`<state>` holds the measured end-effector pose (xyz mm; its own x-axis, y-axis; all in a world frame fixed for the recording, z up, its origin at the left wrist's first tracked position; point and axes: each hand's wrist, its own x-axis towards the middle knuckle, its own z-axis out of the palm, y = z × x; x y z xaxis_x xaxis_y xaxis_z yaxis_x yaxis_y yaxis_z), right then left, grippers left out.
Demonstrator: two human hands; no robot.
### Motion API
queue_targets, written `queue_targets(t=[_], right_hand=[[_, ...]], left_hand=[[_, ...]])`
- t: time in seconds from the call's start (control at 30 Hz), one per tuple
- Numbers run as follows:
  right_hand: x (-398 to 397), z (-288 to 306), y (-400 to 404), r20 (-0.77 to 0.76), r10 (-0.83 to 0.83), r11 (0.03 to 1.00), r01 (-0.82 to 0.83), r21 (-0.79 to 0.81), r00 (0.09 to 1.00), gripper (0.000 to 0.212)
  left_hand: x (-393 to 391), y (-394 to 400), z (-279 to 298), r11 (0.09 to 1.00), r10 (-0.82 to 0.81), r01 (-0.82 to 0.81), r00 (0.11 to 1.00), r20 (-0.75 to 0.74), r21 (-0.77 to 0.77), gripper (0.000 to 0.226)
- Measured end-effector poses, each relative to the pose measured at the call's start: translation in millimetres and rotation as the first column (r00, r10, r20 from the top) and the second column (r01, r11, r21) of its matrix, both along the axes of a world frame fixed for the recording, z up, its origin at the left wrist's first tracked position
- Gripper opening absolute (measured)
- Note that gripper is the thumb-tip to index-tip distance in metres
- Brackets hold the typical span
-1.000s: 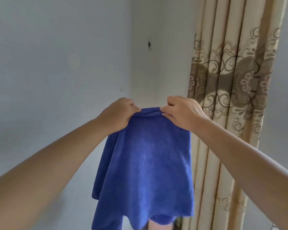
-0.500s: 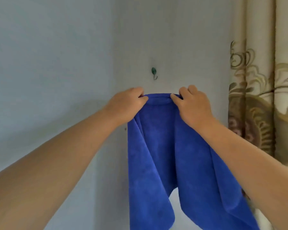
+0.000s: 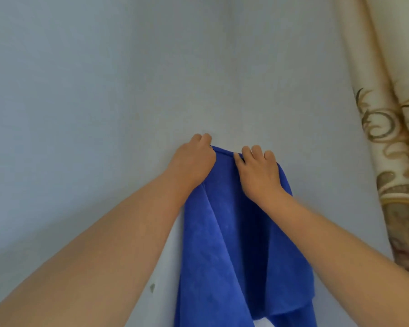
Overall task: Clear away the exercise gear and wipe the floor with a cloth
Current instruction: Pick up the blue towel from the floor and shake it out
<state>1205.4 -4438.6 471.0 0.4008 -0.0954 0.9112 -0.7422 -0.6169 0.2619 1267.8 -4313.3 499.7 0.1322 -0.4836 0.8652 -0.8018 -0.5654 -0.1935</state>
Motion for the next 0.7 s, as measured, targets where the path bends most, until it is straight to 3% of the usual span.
queue_targets(t=[0.07, 0.17, 0.3, 0.43, 0.53, 0.6, 0.7], right_hand=[[7.0, -4.5, -7.4, -0.02, 0.024, 0.998, -0.023, 0.063, 1.0, 0.046], [16.8, -23.0, -15.4, 0.012, 0.034, 0.999, -0.034, -0.033, 0.999, 0.058], [14.7, -51.5, -10.9, -0.051, 0.247, 0.963, -0.239, 0.124, 0.968, 0.064], [7.5, -70.4, 1.0, -0.021, 0.395, 0.845, -0.353, 0.402, 0.919, 0.049], [-16.6, -89.7, 17.5, 0.101, 0.469, 0.789, -0.468, 0.399, 0.877, 0.039], [-30.6, -109.3, 33.8, 0.173, 0.581, 0.717, -0.601, 0.352, 0.795, 0.038], [-43.6, -146.3, 77.8, 0.117, 0.672, 0.657, -0.661, 0.362, 0.732, 0.033]], left_hand=[[0.6, -4.0, -1.7, 0.996, 0.072, -0.076, 0.994, 0.078, 0.044, 0.026], [1.6, -4.8, -6.5, 0.959, 0.218, -0.242, 0.963, 0.156, 0.151, 0.029], [-5.4, -0.1, -23.3, 0.894, 0.349, -0.389, 0.916, 0.197, 0.225, 0.029], [-23.2, 7.2, -47.4, 0.858, 0.39, -0.403, 0.915, 0.106, 0.318, 0.029], [-46.8, 30.6, -75.3, 0.855, 0.409, -0.392, 0.912, 0.022, 0.339, 0.03], [-62.2, 54.7, -99.5, 0.85, 0.435, -0.398, 0.9, -0.032, 0.345, 0.032], [-78.0, 101.8, -141.2, 0.833, 0.501, -0.435, 0.856, -0.131, 0.342, 0.036]])
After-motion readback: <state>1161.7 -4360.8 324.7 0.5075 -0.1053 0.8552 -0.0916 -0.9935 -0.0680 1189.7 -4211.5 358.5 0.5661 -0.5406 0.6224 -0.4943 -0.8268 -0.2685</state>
